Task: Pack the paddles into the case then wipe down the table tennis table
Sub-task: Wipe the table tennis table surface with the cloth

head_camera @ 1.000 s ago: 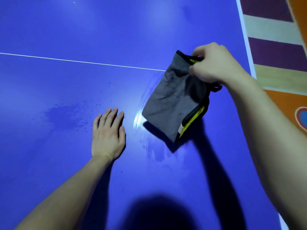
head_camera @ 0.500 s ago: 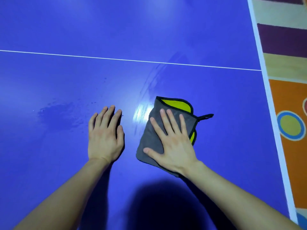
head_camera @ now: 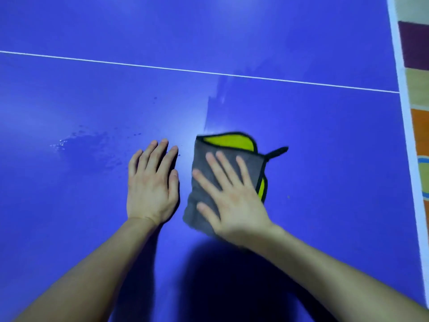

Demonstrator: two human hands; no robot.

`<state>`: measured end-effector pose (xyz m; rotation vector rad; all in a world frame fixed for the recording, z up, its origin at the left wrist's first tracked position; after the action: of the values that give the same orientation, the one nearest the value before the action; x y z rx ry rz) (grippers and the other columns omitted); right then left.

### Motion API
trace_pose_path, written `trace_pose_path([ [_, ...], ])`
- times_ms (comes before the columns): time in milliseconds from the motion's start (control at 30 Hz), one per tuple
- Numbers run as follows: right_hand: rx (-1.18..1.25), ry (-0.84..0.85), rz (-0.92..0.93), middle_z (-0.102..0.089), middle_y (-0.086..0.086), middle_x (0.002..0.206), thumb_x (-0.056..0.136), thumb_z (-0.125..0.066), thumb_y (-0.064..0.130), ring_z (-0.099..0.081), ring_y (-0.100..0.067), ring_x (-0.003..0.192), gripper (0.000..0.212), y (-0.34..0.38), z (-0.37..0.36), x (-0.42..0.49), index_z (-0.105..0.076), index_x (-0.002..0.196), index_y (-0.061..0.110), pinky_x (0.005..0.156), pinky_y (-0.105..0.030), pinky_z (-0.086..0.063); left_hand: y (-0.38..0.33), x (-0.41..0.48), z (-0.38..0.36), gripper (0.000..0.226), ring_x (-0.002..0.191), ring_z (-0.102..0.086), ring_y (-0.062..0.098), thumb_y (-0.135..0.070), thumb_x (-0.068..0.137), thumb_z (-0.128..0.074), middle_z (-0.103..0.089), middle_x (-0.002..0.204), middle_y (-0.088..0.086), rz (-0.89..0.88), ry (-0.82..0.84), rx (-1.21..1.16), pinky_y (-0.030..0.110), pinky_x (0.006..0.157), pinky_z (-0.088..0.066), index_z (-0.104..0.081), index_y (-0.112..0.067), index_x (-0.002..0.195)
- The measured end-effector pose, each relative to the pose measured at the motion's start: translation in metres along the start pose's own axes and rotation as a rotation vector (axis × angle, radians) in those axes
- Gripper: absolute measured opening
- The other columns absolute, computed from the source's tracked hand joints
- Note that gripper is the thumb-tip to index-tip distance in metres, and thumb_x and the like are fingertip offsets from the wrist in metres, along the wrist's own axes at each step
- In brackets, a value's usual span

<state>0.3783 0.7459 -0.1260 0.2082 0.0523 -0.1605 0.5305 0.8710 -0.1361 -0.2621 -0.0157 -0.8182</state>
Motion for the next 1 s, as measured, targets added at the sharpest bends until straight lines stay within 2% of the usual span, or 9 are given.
trace_pose_path([
  [100, -0.013, -0.007, 0.089, -0.014, -0.012, 0.182, 0.107, -0.044, 0.065, -0.007, -0.029, 0.17, 0.071, -0.02, 0.0, 0.012, -0.042, 0.168, 0.027, 0.134, -0.063, -0.009, -0.002, 0.0, 0.001, 0.053, 0.159, -0.032, 0.028, -0.024, 0.103, -0.043, -0.041, 0.169, 0.006, -0.002, 0.006, 0.001, 0.056, 0.128, -0.023, -0.052, -0.014, 0.155],
  [200, -0.057, -0.072, -0.109, -0.025, -0.01, 0.18, 0.102, -0.038, 0.076, -0.018, -0.027, 0.168, 0.077, -0.094, 0.03, 0.13, -0.052, 0.158, 0.025, 0.135, -0.059, -0.005, -0.001, 0.0, 0.001, 0.054, 0.159, -0.031, 0.027, -0.025, 0.103, -0.043, -0.041, 0.169, 0.006, 0.005, 0.015, 0.003, 0.056, 0.128, -0.023, -0.052, -0.015, 0.155],
  [300, -0.071, -0.054, -0.301, -0.017, -0.011, 0.182, 0.102, -0.025, 0.077, -0.011, -0.027, 0.169, 0.083, -0.138, 0.041, 0.202, -0.044, 0.159, 0.021, 0.136, -0.055, 0.0, 0.0, -0.001, 0.0, 0.054, 0.16, -0.031, 0.027, -0.024, 0.103, -0.044, -0.041, 0.168, 0.005, 0.001, 0.004, 0.0, 0.055, 0.128, -0.023, -0.052, -0.016, 0.155],
  [433, -0.016, -0.16, -0.164, -0.015, -0.012, 0.182, 0.107, -0.035, 0.06, -0.011, -0.029, 0.169, 0.077, -0.077, 0.024, 0.133, -0.032, 0.171, 0.018, 0.136, -0.056, -0.008, 0.001, 0.0, -0.001, 0.054, 0.159, -0.032, 0.028, -0.024, 0.103, -0.045, -0.041, 0.168, 0.007, -0.01, 0.004, -0.005, 0.056, 0.127, -0.025, -0.053, -0.015, 0.155],
  [533, -0.009, -0.017, 0.064, -0.008, -0.015, 0.182, 0.109, -0.041, 0.058, -0.002, -0.031, 0.17, 0.078, 0.0, -0.001, 0.024, -0.025, 0.174, 0.018, 0.136, -0.058, -0.007, 0.0, 0.0, 0.0, 0.054, 0.159, -0.032, 0.029, -0.024, 0.103, -0.044, -0.041, 0.169, 0.007, -0.015, 0.005, 0.001, 0.057, 0.127, -0.025, -0.052, -0.014, 0.156],
  [600, -0.043, 0.002, 0.147, -0.015, -0.016, 0.181, 0.109, -0.041, 0.06, -0.008, -0.031, 0.169, 0.076, -0.002, -0.003, 0.013, -0.032, 0.171, 0.018, 0.136, -0.058, -0.01, 0.0, -0.001, 0.0, 0.054, 0.159, -0.032, 0.029, -0.024, 0.104, -0.043, -0.041, 0.169, 0.007, -0.014, 0.007, -0.002, 0.057, 0.127, -0.025, -0.052, -0.014, 0.156],
  [700, -0.147, -0.099, 0.007, -0.029, -0.02, 0.177, 0.107, -0.038, 0.059, -0.024, -0.034, 0.166, 0.073, -0.067, 0.023, 0.108, -0.048, 0.163, 0.012, 0.135, -0.058, -0.011, 0.0, 0.0, 0.0, 0.054, 0.159, -0.032, 0.028, -0.025, 0.103, -0.043, -0.041, 0.168, 0.006, -0.01, 0.009, -0.004, 0.057, 0.127, -0.025, -0.053, -0.015, 0.155],
  [833, -0.071, -0.06, -0.292, -0.011, -0.018, 0.182, 0.109, -0.034, 0.056, -0.008, -0.029, 0.169, 0.073, -0.143, 0.047, 0.215, -0.041, 0.162, 0.006, 0.137, -0.05, -0.002, 0.0, -0.001, 0.0, 0.053, 0.159, -0.032, 0.027, -0.025, 0.104, -0.043, -0.042, 0.168, 0.006, -0.006, -0.008, -0.005, 0.056, 0.127, -0.025, -0.053, -0.016, 0.155],
  [1000, 0.077, -0.162, -0.102, -0.015, -0.018, 0.181, 0.102, -0.044, 0.074, -0.011, -0.031, 0.169, 0.088, -0.041, 0.015, 0.094, -0.04, 0.168, 0.016, 0.136, -0.055, -0.008, 0.002, 0.0, 0.0, 0.055, 0.159, -0.032, 0.027, -0.022, 0.101, -0.044, -0.041, 0.169, 0.006, -0.015, -0.002, -0.012, 0.055, 0.127, -0.025, -0.052, -0.015, 0.155],
])
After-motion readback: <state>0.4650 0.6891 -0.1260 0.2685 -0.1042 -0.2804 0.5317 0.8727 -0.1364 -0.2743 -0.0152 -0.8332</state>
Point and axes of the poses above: each hand's wrist, its own x-axis towards the middle knuckle, its own z-axis out of the back of the hand, y = z × x, the point moved 4 cm from there along x, towards the middle knuckle
